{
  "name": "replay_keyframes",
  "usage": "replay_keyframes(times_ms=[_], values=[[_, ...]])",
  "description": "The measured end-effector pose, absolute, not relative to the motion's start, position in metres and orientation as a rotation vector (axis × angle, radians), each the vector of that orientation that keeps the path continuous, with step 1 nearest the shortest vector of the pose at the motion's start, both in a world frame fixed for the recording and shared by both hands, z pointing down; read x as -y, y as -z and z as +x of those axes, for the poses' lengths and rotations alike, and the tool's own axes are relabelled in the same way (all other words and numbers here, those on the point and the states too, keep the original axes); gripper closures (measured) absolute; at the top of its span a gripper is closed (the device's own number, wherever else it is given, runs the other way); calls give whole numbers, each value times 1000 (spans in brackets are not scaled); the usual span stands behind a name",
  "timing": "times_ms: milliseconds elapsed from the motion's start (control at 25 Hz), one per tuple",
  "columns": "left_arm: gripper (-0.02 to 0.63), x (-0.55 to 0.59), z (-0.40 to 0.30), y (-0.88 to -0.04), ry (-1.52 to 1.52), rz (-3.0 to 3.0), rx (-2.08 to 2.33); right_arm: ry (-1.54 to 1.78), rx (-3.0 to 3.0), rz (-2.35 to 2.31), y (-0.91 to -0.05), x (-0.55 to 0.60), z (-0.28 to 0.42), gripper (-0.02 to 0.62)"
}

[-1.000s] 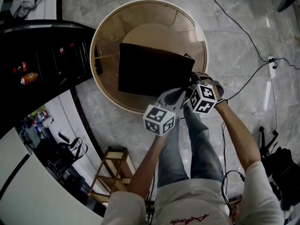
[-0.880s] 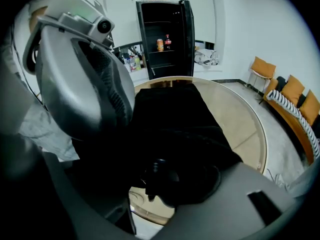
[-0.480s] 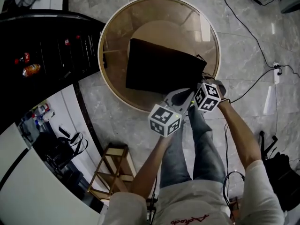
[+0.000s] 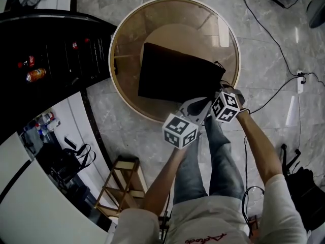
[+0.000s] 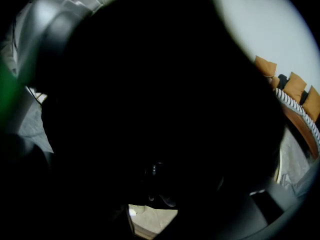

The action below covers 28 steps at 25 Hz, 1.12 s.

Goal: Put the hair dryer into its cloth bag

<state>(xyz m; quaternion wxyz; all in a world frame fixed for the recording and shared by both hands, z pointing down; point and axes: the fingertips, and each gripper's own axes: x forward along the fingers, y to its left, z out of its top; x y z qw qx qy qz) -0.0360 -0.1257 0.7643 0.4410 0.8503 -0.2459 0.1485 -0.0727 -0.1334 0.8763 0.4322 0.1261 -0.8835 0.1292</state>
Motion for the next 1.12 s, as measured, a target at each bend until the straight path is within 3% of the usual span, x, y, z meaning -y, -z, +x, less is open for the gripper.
replay_keyframes(times_ms=[80, 200, 640, 840, 1040, 1120], values=[[561, 125, -34, -763, -385, 2133, 605, -351, 2218, 346, -871, 135, -70, 303], [560, 119, -26, -763, -424, 2173, 589, -378, 2222, 390, -865, 134, -56, 287], [560, 107, 16, -754, -429, 2229, 575, -633, 2200, 776, -836, 123, 40, 290], [560, 107, 17, -753, -456, 2238, 608, -726, 2233, 862, -820, 113, 55, 348], [561, 103, 15, -746, -464, 2269, 644, -796, 2307, 917, -793, 114, 55, 520], [562, 103, 14, -740, -460, 2281, 653, -809, 2349, 928, -778, 119, 53, 542]])
